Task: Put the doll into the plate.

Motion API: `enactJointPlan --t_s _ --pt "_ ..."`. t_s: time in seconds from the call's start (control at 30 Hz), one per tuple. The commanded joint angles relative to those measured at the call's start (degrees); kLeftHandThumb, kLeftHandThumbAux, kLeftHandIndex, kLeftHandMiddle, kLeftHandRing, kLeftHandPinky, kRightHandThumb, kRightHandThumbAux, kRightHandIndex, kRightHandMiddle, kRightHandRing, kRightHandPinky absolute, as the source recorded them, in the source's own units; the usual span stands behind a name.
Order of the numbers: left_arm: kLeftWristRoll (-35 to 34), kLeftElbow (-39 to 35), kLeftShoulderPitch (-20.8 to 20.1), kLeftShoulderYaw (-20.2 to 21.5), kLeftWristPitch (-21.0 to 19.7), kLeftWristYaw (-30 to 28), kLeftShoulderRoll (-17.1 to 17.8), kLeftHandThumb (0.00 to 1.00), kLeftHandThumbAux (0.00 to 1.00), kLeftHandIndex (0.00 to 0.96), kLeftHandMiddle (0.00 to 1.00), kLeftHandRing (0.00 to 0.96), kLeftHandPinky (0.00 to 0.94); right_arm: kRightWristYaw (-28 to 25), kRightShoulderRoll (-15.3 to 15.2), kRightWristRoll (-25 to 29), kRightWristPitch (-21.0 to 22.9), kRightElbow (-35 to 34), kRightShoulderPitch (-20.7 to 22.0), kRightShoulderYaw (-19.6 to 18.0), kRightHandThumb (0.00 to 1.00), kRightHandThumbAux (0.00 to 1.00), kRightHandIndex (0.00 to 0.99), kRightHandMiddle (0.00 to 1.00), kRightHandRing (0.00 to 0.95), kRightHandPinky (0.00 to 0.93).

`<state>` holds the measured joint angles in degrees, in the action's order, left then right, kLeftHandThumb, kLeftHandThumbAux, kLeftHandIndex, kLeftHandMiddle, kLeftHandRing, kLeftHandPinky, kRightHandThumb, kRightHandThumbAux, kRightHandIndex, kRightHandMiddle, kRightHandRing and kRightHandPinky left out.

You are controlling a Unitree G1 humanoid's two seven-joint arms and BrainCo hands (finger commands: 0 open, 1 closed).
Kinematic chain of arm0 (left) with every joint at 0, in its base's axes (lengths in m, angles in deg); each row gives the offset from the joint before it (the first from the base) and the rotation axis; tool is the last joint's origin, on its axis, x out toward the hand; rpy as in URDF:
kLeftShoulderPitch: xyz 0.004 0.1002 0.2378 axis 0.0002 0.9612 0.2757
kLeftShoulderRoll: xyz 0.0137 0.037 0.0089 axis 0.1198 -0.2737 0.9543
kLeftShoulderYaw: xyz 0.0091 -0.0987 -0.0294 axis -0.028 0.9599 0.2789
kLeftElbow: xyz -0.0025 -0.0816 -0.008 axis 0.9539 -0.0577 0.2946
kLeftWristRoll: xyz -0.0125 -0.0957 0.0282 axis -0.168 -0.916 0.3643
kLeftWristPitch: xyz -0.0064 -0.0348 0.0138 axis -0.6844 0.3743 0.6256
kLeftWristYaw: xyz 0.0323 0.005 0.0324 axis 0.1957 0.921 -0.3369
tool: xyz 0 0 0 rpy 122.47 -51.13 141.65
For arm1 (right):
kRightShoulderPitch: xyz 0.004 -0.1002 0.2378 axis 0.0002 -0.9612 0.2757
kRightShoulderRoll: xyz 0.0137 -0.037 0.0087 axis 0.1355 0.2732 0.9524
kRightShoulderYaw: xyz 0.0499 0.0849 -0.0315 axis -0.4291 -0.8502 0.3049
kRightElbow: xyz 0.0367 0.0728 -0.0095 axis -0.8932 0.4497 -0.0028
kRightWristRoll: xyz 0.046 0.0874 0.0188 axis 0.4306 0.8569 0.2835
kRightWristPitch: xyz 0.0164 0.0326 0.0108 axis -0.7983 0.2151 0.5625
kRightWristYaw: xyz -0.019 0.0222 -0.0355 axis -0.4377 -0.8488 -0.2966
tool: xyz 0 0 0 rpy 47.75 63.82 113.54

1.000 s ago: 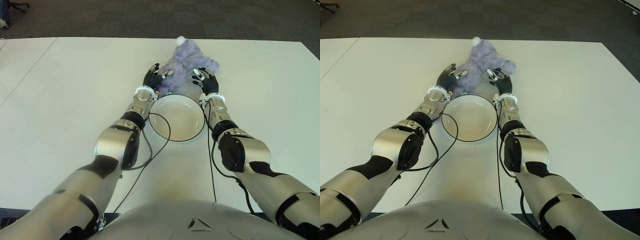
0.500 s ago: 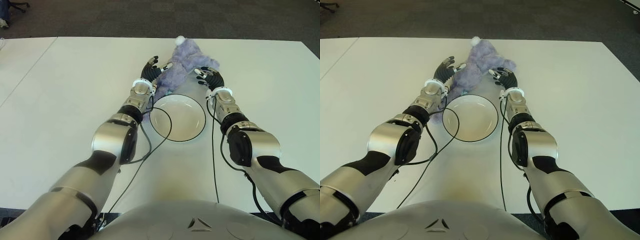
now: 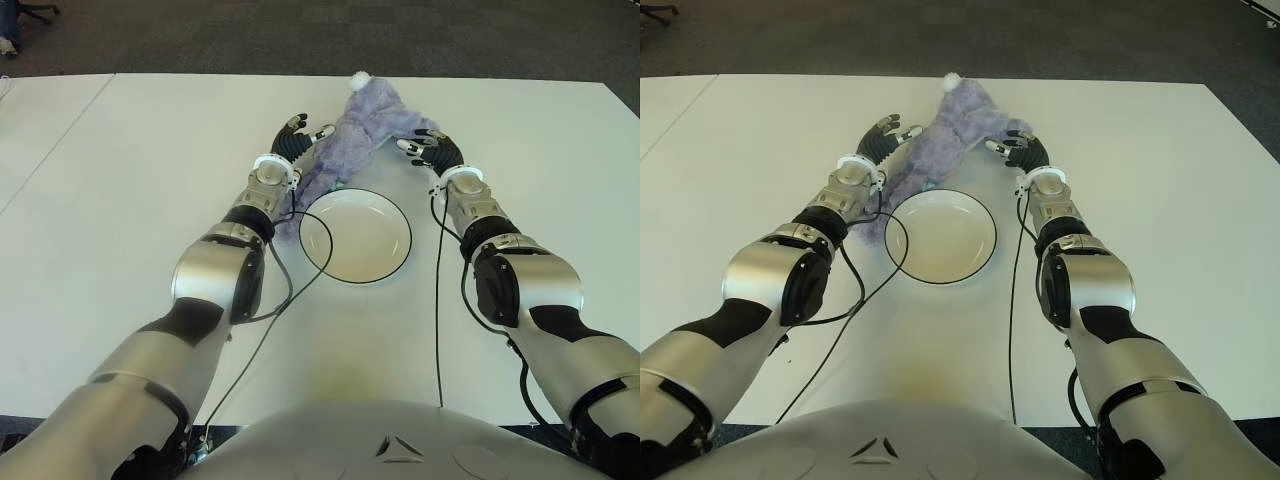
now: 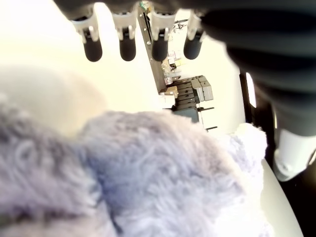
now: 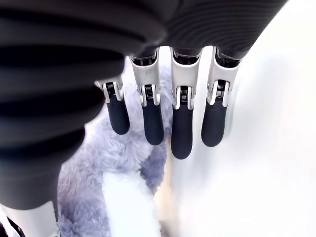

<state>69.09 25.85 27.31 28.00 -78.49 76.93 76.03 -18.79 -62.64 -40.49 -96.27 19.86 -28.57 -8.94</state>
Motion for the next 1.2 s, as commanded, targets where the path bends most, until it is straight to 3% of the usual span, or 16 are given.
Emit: enactJointPlan --t_s 0.03,0.3,0.5,0.73,1.07,1.2 --pt "1.73 0.57 -2.06 -1.69 -1.35 -3.58 1.00 0.000 0.521 0.008 0.000 0.000 0.067 -3.41 -1.24 0.28 4.59 0.35 3.49 0.15 0.016 0.712 0.037 0.115 0.142 0.134" --pt "3.26 0.47 -4.39 -3.67 -1.08 -10.54 2.91 0.000 0.523 0.014 0.005 0.021 0.060 -5.72 -1.61 2.68 9.87 0.31 6.00 -1.88 0.088 0.661 0.000 0.003 0.039 0.071" --pt "4.04 0.65 -5.47 -4.77 -1.58 -14.82 3.38 0.000 0.517 0.003 0.000 0.005 0.017 -6.28 -0.47 7.23 14.44 -0.06 9.21 -5.92 0.173 0.585 0.000 0.000 0.000 0.056" --pt "4.26 0.59 -6.41 -5.62 -2.33 -18.06 3.50 0.000 0.504 0.000 0.000 0.000 0.000 -6.09 0.45 11.11 17.74 -0.92 10.68 -8.79 0.188 0.528 0.000 0.000 0.000 0.041" --pt "4.79 0.32 -6.90 -6.24 -1.97 -21.00 3.77 0.000 0.488 0.000 0.000 0.000 0.000 -4.00 1.32 10.15 15.31 -2.02 9.75 -7.40 0.186 0.482 0.000 0.000 0.000 0.001" --pt "4.51 0.11 -7.08 -6.49 -0.87 -23.11 4.04 0.000 0.479 0.000 0.000 0.000 0.002 -3.16 1.13 5.85 10.41 -2.91 8.38 -3.15 0.202 0.485 0.000 0.000 0.000 0.000"
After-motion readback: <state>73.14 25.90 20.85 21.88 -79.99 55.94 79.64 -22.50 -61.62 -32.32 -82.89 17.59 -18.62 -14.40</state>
